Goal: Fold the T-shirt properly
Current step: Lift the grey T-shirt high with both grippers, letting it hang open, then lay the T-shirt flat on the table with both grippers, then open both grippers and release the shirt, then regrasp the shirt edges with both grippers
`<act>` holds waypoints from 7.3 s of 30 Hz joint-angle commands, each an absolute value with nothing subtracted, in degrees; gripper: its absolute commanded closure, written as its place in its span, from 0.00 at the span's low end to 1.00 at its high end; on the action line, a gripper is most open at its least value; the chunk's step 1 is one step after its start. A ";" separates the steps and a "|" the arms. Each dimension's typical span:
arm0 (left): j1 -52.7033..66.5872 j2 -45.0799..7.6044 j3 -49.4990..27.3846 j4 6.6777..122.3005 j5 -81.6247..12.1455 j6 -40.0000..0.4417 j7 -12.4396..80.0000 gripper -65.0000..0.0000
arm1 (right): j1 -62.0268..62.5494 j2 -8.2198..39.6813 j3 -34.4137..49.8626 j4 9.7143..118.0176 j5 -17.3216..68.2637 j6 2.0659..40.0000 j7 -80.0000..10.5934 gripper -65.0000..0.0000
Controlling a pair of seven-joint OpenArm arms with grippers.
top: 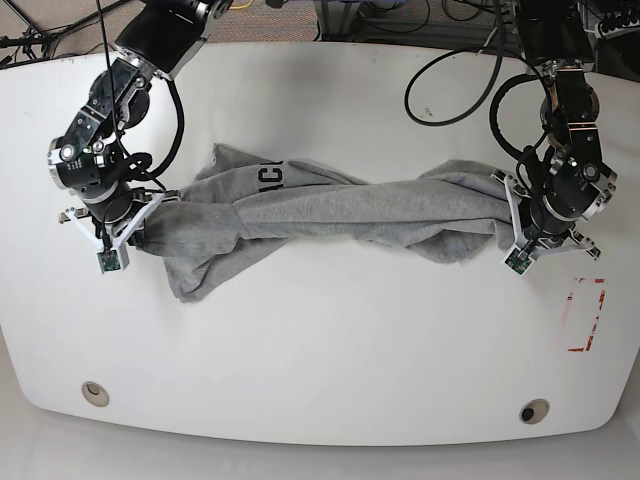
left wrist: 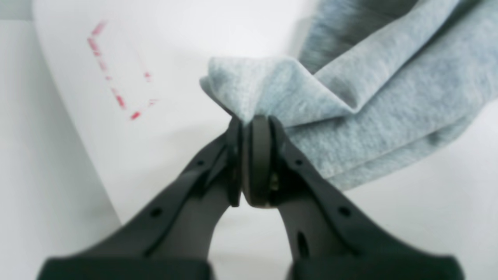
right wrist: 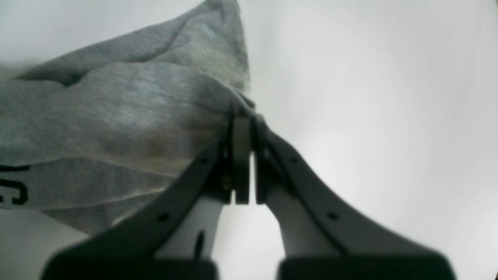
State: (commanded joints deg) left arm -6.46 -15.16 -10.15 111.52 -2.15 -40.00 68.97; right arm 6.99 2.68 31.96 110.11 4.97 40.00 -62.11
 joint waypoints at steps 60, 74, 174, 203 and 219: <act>-71.16 -4.18 -10.68 104.40 -2.42 -17.45 68.70 1.00 | 82.42 28.26 -1.27 88.13 4.97 40.00 -70.99 1.00; -52.88 -3.91 -10.68 110.29 -2.59 -17.63 68.70 1.00 | 60.62 30.29 5.58 106.33 4.44 40.00 -75.38 1.00; 10.77 -22.29 -16.31 104.40 -2.15 -33.71 68.70 1.00 | 18.77 5.85 14.46 82.24 4.35 40.00 -52.97 1.00; 2.07 -22.37 -23.87 104.31 -2.15 -33.54 68.70 0.45 | 9.63 4.53 23.34 102.90 4.97 40.00 -59.30 0.20; 6.46 -19.30 -36.62 104.92 -2.59 -33.89 68.62 0.45 | -1.01 1.98 31.25 109.32 9.63 40.00 -64.40 0.20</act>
State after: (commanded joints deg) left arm 6.46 -19.30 -36.62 104.92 -2.59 -33.89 68.62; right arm -1.01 1.98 31.25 109.32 9.63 40.00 -64.40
